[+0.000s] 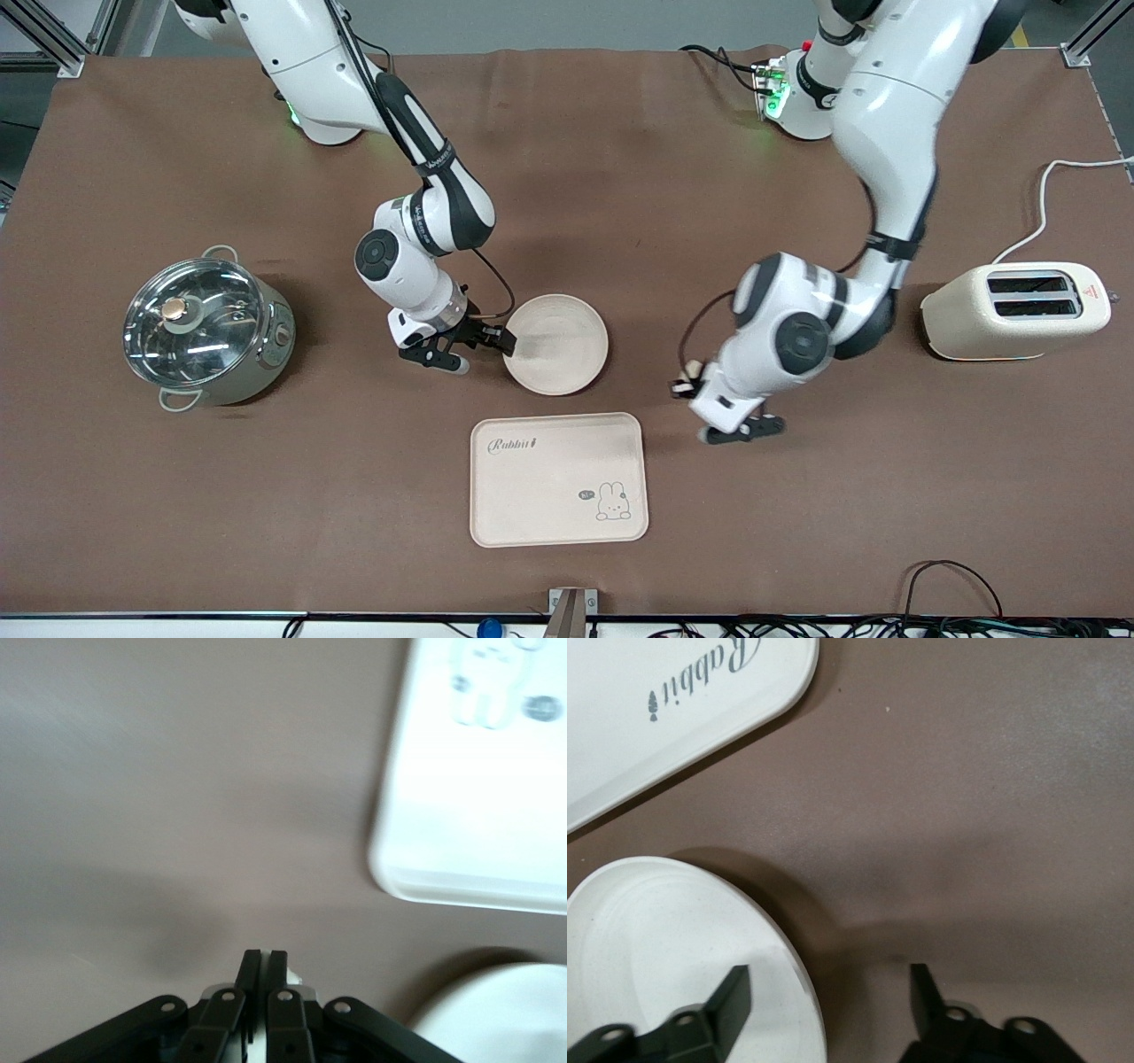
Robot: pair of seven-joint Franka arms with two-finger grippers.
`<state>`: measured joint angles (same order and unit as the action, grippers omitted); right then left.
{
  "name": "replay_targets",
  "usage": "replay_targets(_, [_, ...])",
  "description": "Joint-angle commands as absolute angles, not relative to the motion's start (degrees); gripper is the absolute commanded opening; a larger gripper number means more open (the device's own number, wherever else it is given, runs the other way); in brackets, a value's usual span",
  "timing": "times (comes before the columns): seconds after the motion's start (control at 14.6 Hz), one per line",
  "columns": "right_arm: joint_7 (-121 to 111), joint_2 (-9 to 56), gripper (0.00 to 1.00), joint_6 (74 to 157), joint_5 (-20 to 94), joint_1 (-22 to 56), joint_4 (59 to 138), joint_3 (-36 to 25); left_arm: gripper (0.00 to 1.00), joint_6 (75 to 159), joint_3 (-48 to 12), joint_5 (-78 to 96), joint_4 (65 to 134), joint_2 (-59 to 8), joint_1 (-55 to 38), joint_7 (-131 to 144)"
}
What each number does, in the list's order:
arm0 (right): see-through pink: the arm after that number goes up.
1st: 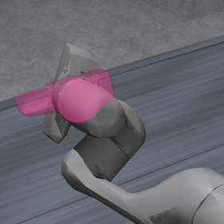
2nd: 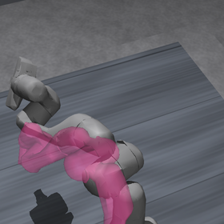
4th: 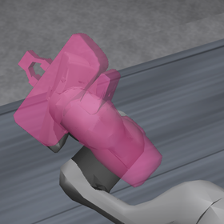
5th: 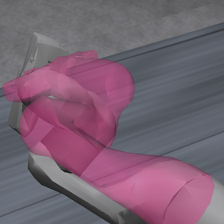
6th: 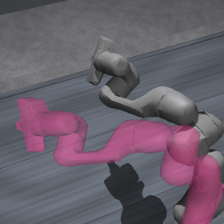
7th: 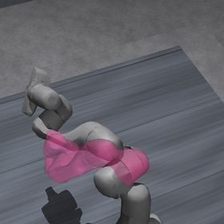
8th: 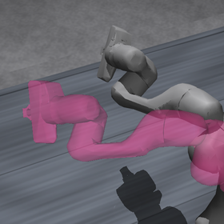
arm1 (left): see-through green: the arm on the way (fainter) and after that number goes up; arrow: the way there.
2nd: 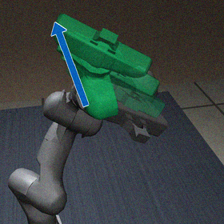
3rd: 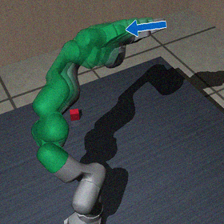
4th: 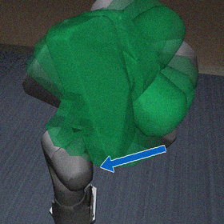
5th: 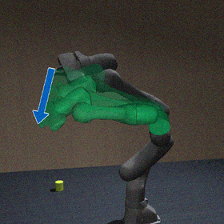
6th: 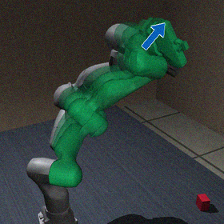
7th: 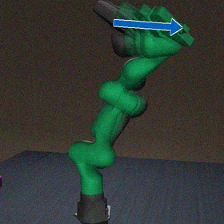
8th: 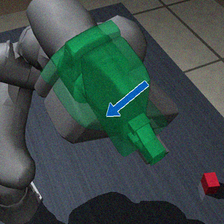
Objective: Place bun in plate and plate on tray
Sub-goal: 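Lower the bun onto the white plate and open the left gripper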
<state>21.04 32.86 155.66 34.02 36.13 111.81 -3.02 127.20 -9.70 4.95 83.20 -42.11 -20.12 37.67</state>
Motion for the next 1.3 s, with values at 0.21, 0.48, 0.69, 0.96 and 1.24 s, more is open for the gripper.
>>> replay_targets(0.21, [18.2, 32.7, 0.59, 155.1, 35.1, 36.4, 111.6, -2.8, 0.00, 139.3, -9.4, 13.7, 77.4, -49.0, -29.3, 52.3])
replay_targets(0.48, [16.1, 33.3, 0.49, 155.4, 35.0, 37.4, 111.7, -2.8, 0.69, 150.4, -9.3, 15.9, 77.4, -53.1, -32.3, 54.4])
replay_targets(0.69, [15.9, 33.7, 0.37, 155.7, 35.0, 38.1, 111.7, -2.8, 1.00, 150.2, -9.2, 15.6, 77.4, -51.8, -32.7, 55.7])
replay_targets(0.96, [15.9, 34.2, 0.00, 156.5, 34.9, 38.9, 111.7, -2.9, 1.00, 145.7, -8.5, 14.2, 77.9, -49.8, -32.3, 55.6])
replay_targets(1.24, [13.9, 32.6, 0.00, 156.4, 35.1, 38.8, 112.1, -2.7, 1.00, 125.3, -8.8, -3.4, 77.8, -41.8, -26.9, 49.0])
